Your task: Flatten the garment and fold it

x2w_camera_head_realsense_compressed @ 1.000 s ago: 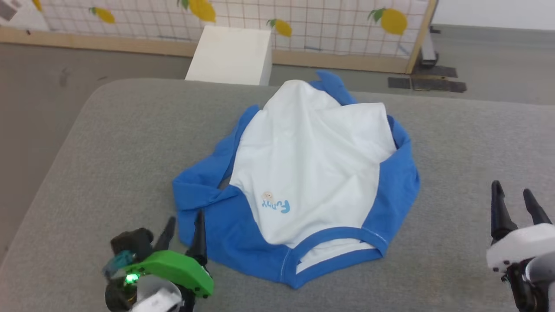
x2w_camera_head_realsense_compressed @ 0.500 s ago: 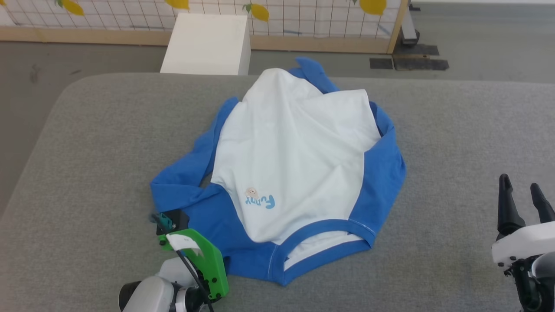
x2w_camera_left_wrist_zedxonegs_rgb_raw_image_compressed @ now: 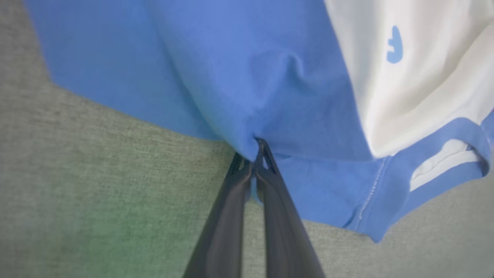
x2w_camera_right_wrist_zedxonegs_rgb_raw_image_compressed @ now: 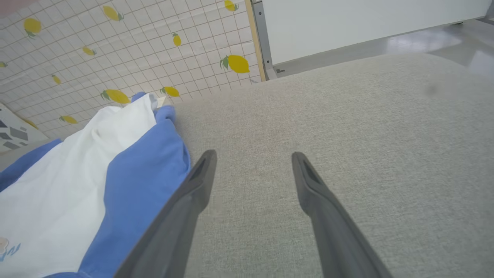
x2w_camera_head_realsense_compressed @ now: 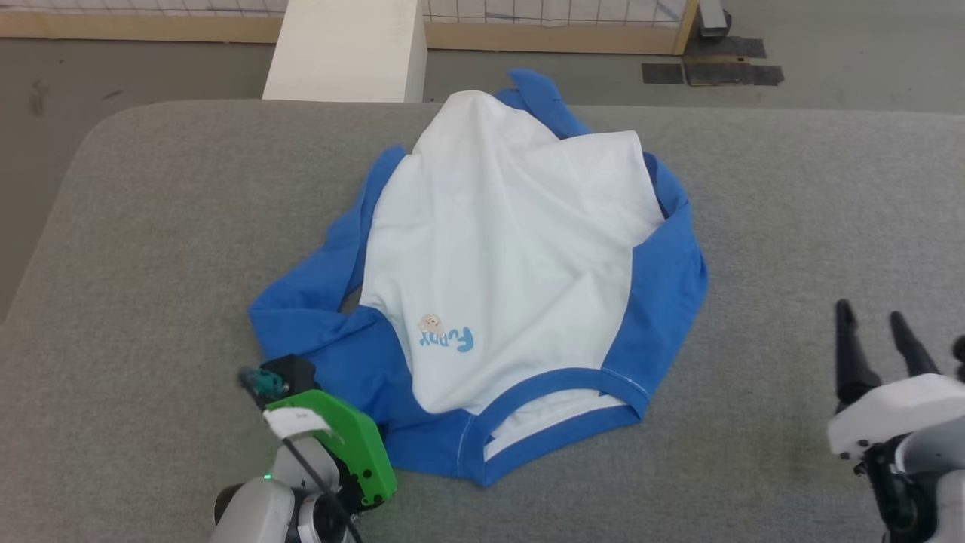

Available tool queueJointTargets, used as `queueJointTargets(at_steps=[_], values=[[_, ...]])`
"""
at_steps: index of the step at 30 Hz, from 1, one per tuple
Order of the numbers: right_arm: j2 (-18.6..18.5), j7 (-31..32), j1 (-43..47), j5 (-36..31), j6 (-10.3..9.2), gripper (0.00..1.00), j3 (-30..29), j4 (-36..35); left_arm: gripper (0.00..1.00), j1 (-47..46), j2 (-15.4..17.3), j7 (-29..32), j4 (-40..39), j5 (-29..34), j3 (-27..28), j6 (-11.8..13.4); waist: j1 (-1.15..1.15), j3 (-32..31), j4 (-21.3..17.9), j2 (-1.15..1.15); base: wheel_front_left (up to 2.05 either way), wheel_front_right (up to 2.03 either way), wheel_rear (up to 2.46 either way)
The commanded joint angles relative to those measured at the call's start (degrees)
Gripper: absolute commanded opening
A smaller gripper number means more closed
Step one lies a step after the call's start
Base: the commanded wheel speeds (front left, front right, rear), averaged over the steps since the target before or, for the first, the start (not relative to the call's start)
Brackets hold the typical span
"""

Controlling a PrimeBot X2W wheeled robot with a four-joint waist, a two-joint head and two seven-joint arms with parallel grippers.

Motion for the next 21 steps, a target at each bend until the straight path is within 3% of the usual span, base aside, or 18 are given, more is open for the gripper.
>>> queueJointTargets(at_steps=[1,7,13,21], values=[[0.05,1.43,-0.99,-1.18,-0.08,1.0,1.04,-0.26,0.0,1.73,-0.79,-1.3,0.3,-0.93,0.58,-0.38,0.0,-0.09,0.87,0.35,0.0,0.0,0.0],[0.05,17.89,-3.86,-5.65,-0.08,1.0,6.19,0.2,0.0,4.05,-1.35,-5.96,-7.15,-2.36,2.44,-0.79,0.0,0.44,3.13,0.35,0.0,0.0,0.0],[0.05,33.74,-10.63,-12.06,-0.08,1.0,9.92,3.49,0.0,5.21,-1.98,-6.37,-11.47,-2.46,0.74,-0.63,0.0,2.45,5.11,0.35,0.0,0.0,0.0],[0.0,39.77,-17.72,-18.83,-0.08,1.0,12.11,10.66,0.0,3.96,-2.46,-6.58,-11.97,-2.66,-1.07,-0.88,0.0,5.59,6.71,0.35,0.0,0.0,0.0]])
